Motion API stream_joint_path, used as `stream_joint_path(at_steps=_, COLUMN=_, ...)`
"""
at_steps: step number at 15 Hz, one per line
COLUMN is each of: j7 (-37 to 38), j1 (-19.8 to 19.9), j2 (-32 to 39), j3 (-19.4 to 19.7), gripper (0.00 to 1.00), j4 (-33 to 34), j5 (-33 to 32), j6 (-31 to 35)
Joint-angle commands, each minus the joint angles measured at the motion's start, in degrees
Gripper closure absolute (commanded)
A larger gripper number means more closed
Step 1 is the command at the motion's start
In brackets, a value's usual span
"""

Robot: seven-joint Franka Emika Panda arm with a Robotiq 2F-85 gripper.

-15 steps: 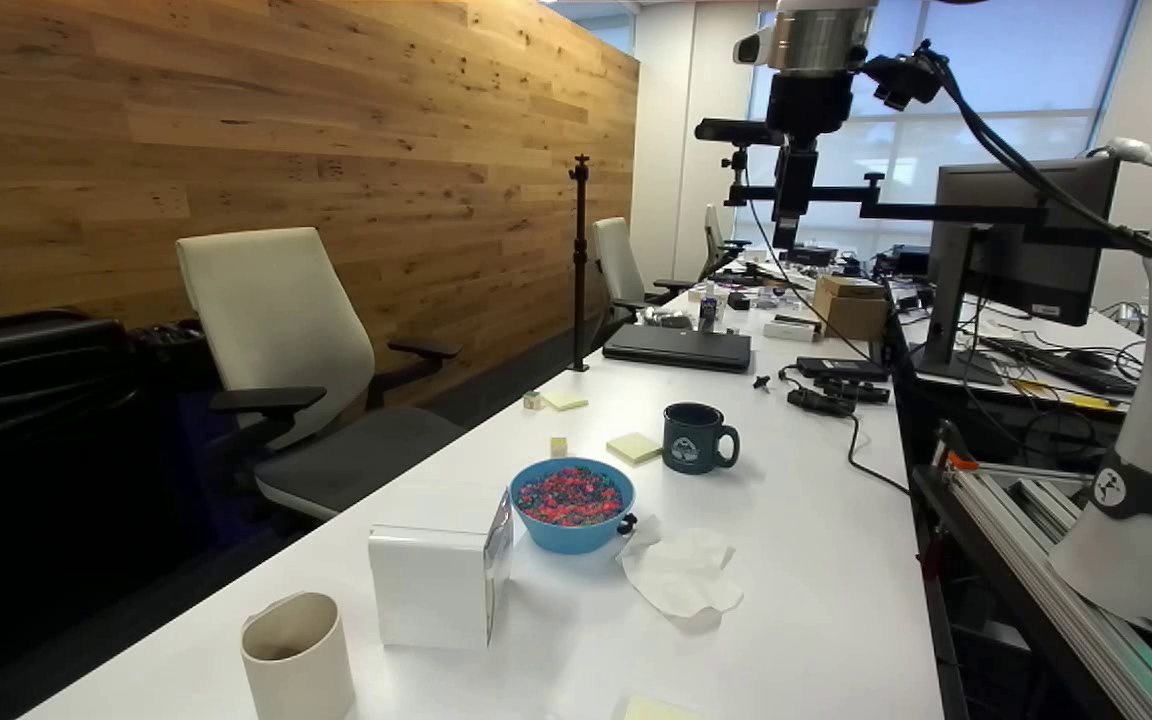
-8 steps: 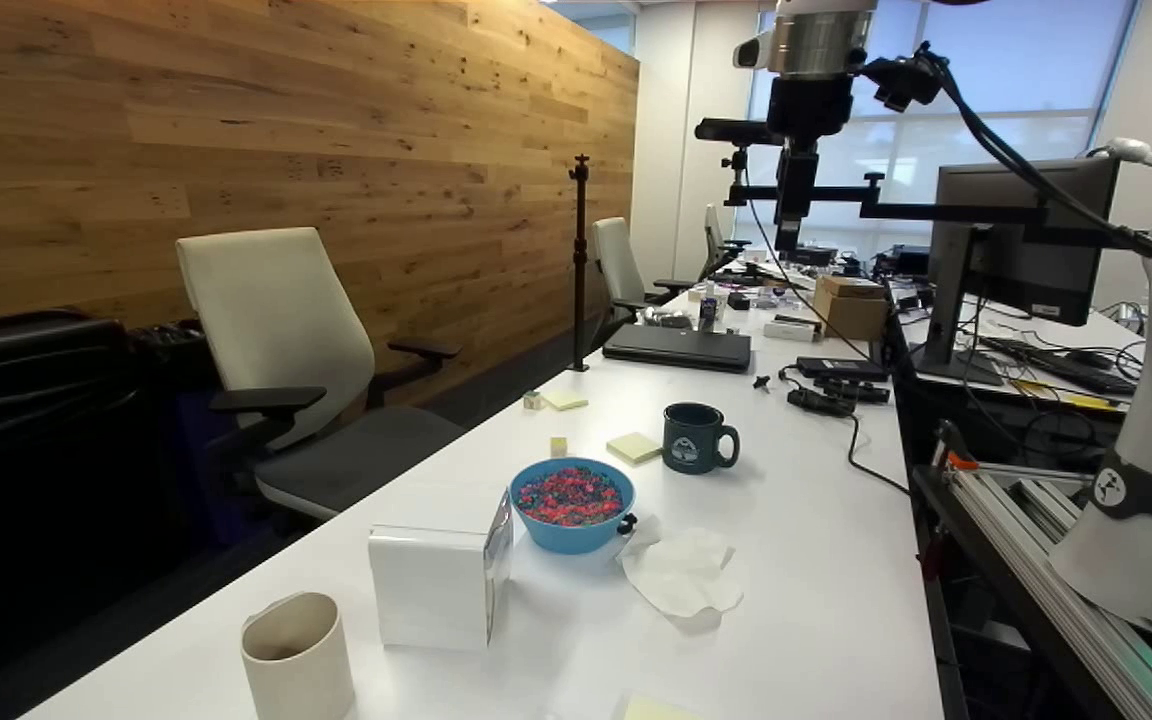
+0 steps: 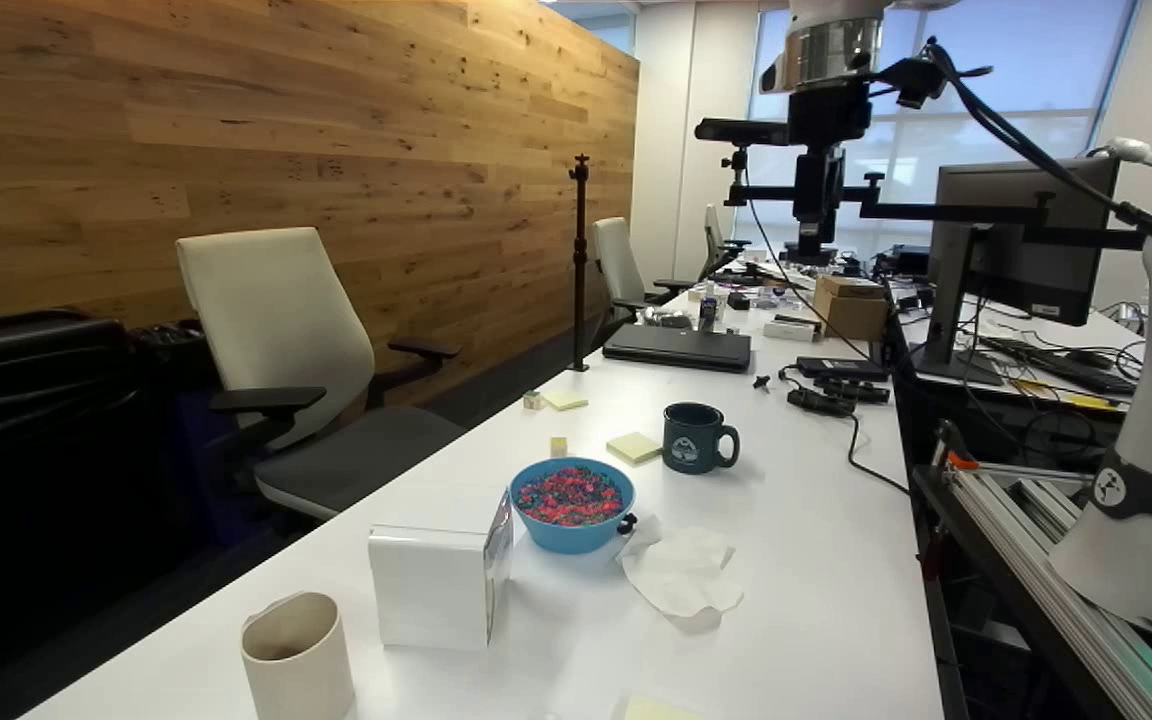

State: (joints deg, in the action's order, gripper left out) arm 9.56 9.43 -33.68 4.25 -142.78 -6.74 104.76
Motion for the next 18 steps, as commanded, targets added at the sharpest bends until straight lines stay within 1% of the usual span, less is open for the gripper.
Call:
stream_joint_path(at_steps=1, j7=3.38, j1=1.96, j2=-4.46, j3=2.06, gripper=0.0, j4=-3.46, j5=4.58, j6=-6.11)
stream_joint_path(at_steps=3, j7=5.24, j1=2.82, j2=-5.88, j3=2.7, gripper=0.0, j4=-6.21, j5=7.03, j6=-9.31)
stream_joint_path(at_steps=5, j7=7.58, j1=3.48, j2=-8.35, j3=2.54, gripper=0.0, j4=-10.1, j5=10.07, j6=-12.74)
stream_joint_path(at_steps=7, j7=9.62, j1=3.86, j2=-11.34, j3=2.31, gripper=0.0, j4=-14.35, j5=14.48, j6=-15.87)
stream_joint_path(at_steps=9, j7=11.86, j1=4.21, j2=-15.02, j3=1.7, gripper=0.0, j4=-19.54, j5=20.11, j6=-17.43)
stream_joint_path(at_steps=10, j7=12.69, j1=4.03, j2=-15.22, j3=1.13, gripper=0.0, j4=-20.07, j5=22.69, j6=-17.53)
stream_joint_path(at_steps=11, j7=13.92, j1=3.37, j2=-12.01, j3=-0.08, gripper=0.0, j4=-16.06, j5=24.56, j6=-17.86)
stream_joint_path(at_steps=12, j7=15.7, j1=3.02, j2=-12.67, j3=-2.11, gripper=0.0, j4=-17.03, j5=26.35, j6=-15.38)
stream_joint_path(at_steps=14, j7=20.38, j1=2.65, j2=-13.08, j3=-5.99, gripper=0.0, j4=-16.4, j5=29.79, j6=-13.4)
stream_joint_path(at_steps=15, j7=15.62, j1=3.64, j2=-10.97, j3=-3.55, gripper=0.0, j4=-15.87, j5=26.42, j6=-15.3)
stream_joint_path(at_steps=16, j7=17.32, j1=3.31, j2=-11.01, j3=-5.07, gripper=0.0, j4=-15.59, j5=27.42, j6=-14.71)
stream_joint_path(at_steps=18, j7=18.6, j1=3.04, j2=-11.03, j3=-6.44, gripper=0.0, j4=-15.48, j5=27.92, j6=-14.27)
